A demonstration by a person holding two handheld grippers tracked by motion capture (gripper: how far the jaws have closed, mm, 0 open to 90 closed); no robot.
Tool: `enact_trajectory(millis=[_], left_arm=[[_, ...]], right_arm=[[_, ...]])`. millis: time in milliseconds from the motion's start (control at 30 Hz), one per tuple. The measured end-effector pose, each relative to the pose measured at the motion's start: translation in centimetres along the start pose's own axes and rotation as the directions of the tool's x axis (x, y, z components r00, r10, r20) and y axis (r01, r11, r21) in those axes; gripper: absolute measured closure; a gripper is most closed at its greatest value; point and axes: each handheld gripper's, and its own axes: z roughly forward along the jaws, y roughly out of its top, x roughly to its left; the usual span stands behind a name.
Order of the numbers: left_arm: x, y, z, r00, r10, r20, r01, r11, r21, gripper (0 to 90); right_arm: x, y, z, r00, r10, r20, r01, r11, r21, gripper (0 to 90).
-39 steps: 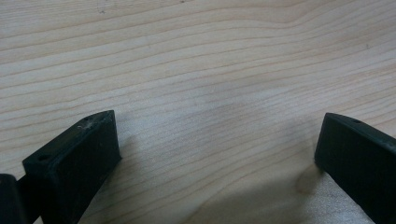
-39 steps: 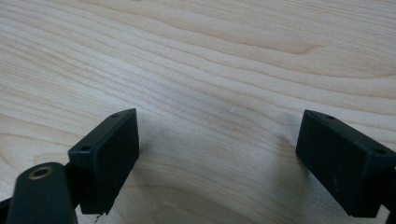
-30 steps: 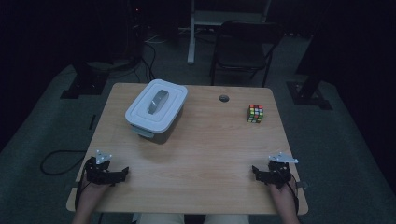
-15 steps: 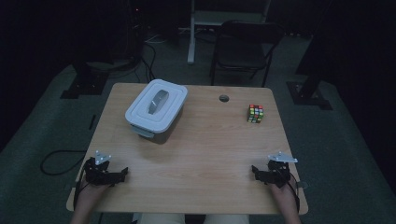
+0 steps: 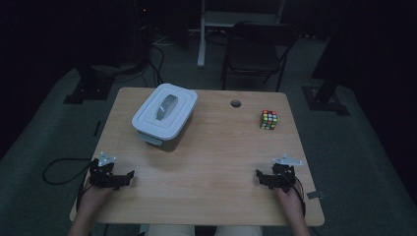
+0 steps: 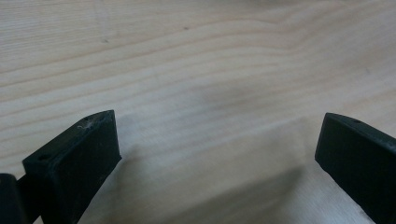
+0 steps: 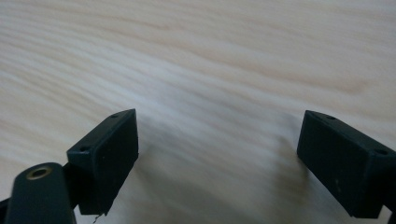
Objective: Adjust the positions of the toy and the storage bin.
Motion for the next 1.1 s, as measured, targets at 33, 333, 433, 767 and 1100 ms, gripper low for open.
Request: enact_trajectory(millis=[33, 333, 433, 767, 1100], left_arm=[[0.0, 0.0, 0.0, 1.0000, 0.000, 0.000, 0.000, 1.0000, 0.000, 0.7], [1.4, 1.9, 1.5, 0.9996, -0.027, -0.009, 0.027, 0.9996, 0.004, 0.7], [1.6, 2.1, 1.8, 0.9998, -0.018, -0.012, 0.019, 0.9998, 0.003, 0.6], [3.7, 3.8, 3.5, 0.9946, -0.101, -0.023, 0.100, 0.9941, -0.041, 0.7], [4.9, 7.3, 5.7, 0.9935, -0.108, -0.034, 0.107, 0.9933, -0.043, 0.6]], right_arm=[[0.0, 0.0, 0.0, 1.0000, 0.000, 0.000, 0.000, 1.000, 0.000, 12.5], [3.1, 2.6, 2.6, 0.9978, -0.045, -0.049, 0.045, 0.999, -0.006, 12.5], [3.7, 3.2, 3.2, 0.9969, -0.047, -0.063, 0.048, 0.999, -0.001, 12.5], [6.6, 5.6, 5.9, 0.9885, -0.072, -0.133, 0.073, 0.997, 0.006, 13.4], [9.8, 9.0, 9.5, 0.9839, -0.094, -0.152, 0.095, 0.996, -0.002, 13.4]])
